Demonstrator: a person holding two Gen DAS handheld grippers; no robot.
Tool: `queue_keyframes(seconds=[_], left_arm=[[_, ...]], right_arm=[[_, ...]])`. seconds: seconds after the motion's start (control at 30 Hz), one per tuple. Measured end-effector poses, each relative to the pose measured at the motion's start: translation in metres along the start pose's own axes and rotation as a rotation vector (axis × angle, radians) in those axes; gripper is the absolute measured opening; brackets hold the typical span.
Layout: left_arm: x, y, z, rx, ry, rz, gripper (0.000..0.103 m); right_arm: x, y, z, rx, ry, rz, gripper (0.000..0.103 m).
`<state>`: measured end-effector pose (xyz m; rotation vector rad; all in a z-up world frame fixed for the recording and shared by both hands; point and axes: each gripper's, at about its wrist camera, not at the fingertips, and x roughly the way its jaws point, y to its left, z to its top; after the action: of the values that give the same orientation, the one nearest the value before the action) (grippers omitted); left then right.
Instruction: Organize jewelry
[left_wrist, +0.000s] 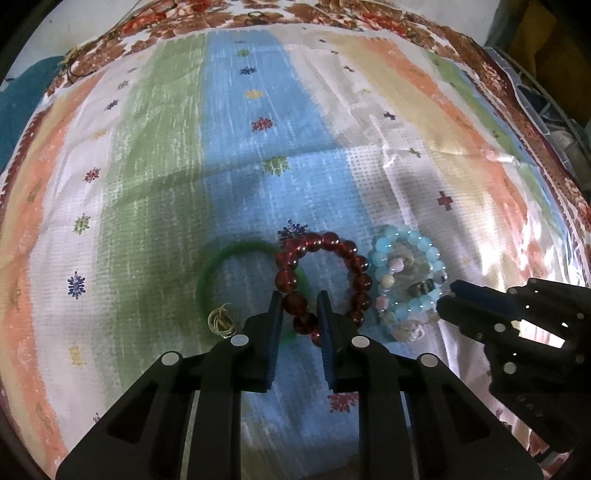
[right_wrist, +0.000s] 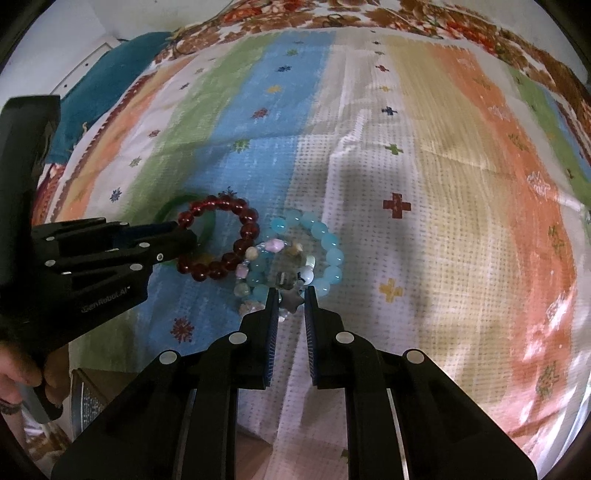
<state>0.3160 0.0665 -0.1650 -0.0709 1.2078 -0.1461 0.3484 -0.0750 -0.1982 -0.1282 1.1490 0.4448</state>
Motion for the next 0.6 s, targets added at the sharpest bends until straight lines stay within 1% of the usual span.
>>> queue_keyframes(seconds=[0.2,0.27,0.37,0.6], left_arm=[[-0.013,-0.005,-0.005,0.021,-0.026,-0.018,0.018],[-0.016,-0.005,-0.008,0.024,-0.028,-0.013,0.013],[-0.022,-0.004,-0.009,0.018,-0.035,-0.012,0.013],[-0.031,-0.005,-0.018,0.021,-0.038,0.001,0.013]], right_arm=[[-0.013,0.006,-0.004,-0.028,-0.028,-0.018,0.015],[-0.017,0.005,-0.004,-0.036,-0.039,-0.031,0.015],[-0.022,0.004,-0.005,-0.043,-0.051,-0.052,0.015],[-0.037,0.005,-0.011,-0.045,-0.075,-0.056,0.015]])
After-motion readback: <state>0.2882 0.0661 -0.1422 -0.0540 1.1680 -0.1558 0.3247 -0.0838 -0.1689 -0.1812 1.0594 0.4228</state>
